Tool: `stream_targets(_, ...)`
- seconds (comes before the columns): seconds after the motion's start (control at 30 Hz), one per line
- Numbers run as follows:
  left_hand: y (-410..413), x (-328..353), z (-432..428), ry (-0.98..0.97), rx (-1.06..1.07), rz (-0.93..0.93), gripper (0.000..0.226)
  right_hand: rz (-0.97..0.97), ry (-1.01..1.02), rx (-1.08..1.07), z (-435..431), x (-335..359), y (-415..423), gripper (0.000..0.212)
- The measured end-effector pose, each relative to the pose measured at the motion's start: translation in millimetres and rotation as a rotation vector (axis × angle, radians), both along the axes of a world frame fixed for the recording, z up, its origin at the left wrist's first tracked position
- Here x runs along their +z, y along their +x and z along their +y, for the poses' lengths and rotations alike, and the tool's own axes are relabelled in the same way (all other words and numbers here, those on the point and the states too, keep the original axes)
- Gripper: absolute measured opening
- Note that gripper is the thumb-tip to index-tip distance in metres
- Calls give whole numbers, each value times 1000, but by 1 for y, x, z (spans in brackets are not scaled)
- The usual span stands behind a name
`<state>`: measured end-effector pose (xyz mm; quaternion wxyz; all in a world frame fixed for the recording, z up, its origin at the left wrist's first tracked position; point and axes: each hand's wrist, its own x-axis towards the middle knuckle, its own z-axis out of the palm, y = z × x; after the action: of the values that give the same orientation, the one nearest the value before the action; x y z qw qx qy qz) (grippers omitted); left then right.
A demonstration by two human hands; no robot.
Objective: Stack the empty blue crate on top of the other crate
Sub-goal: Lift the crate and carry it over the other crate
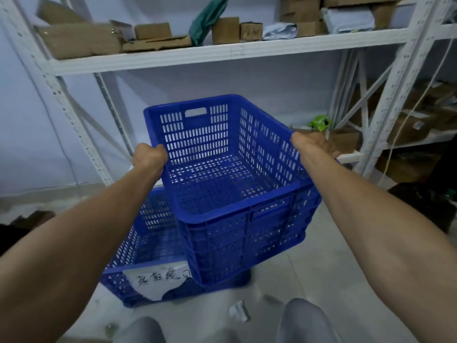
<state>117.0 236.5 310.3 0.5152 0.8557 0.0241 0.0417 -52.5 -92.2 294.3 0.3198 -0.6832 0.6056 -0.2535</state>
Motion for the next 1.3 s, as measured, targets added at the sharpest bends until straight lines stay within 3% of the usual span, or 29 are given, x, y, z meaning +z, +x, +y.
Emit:
stream_targets(0.23, 23, -2, 73, 87, 167, -4, 30, 67, -53, 198, 84, 17, 36, 33)
stream_targets(0.77, 38, -54, 186, 168, 405, 120, 34, 171, -122, 444, 169, -22, 137, 35)
stream_targets(1.1, 43, -51, 188, 272, 325, 129, 33, 243, -233, 467, 165, -26, 144, 37)
stream_targets(1.3, 51, -31, 197, 483, 162, 99, 29, 275, -597, 630, 194, -31, 145, 59)
